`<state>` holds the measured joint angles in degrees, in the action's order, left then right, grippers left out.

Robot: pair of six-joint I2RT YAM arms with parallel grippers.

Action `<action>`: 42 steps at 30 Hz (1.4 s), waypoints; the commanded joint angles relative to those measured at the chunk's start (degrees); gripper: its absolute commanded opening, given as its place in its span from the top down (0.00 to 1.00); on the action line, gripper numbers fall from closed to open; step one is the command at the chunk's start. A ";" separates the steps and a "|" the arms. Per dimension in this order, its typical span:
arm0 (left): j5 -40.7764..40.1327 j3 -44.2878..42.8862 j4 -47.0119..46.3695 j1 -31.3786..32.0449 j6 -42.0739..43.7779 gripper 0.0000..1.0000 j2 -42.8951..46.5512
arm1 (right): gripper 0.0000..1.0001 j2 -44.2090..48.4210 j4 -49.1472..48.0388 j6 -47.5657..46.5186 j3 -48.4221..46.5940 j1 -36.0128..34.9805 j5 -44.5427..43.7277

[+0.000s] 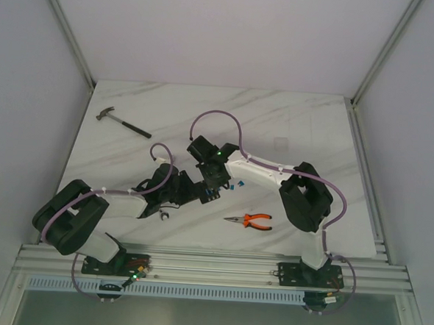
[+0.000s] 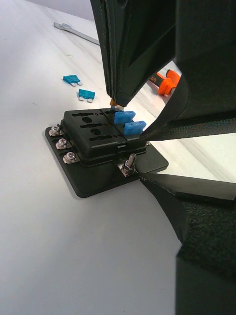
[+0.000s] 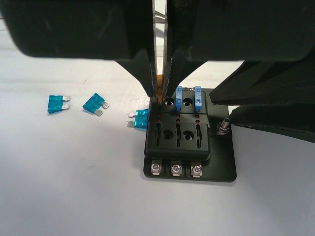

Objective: Snap on the fuse box
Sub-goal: Install the fuse at the fuse box base.

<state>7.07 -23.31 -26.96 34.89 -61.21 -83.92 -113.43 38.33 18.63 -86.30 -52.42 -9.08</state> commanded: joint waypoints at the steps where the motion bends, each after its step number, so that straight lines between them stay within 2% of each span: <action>1: -0.22 0.72 0.56 0.35 -0.08 0.58 -0.22 | 1.00 -1.65 0.87 0.23 -1.63 -0.70 -1.97; 11: -1.27 0.00 2.14 0.32 0.64 0.58 -0.49 | 1.00 -1.74 2.64 -3.19 -2.45 -0.84 -3.47; 26: -0.96 0.14 1.23 0.39 0.48 0.58 -1.01 | 1.00 -3.67 0.92 -2.91 -1.70 -1.61 -2.68; 34: -1.23 0.36 1.65 0.35 0.57 0.58 -0.40 | 0.80 0.20 0.09 -2.22 -0.84 -1.61 -2.67; 38: -1.12 0.33 1.74 0.36 0.61 0.58 -0.41 | 0.75 2.04 -0.13 -1.94 -0.68 -1.57 -2.40; 42: -1.13 0.29 1.94 0.37 0.61 0.57 -0.36 | 0.74 3.20 -0.16 -1.68 -0.33 -1.49 -2.33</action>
<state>6.79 -23.31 -26.87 34.96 -61.21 -83.94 -113.36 38.79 16.27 -87.37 -53.58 -11.14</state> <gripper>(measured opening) 0.424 0.262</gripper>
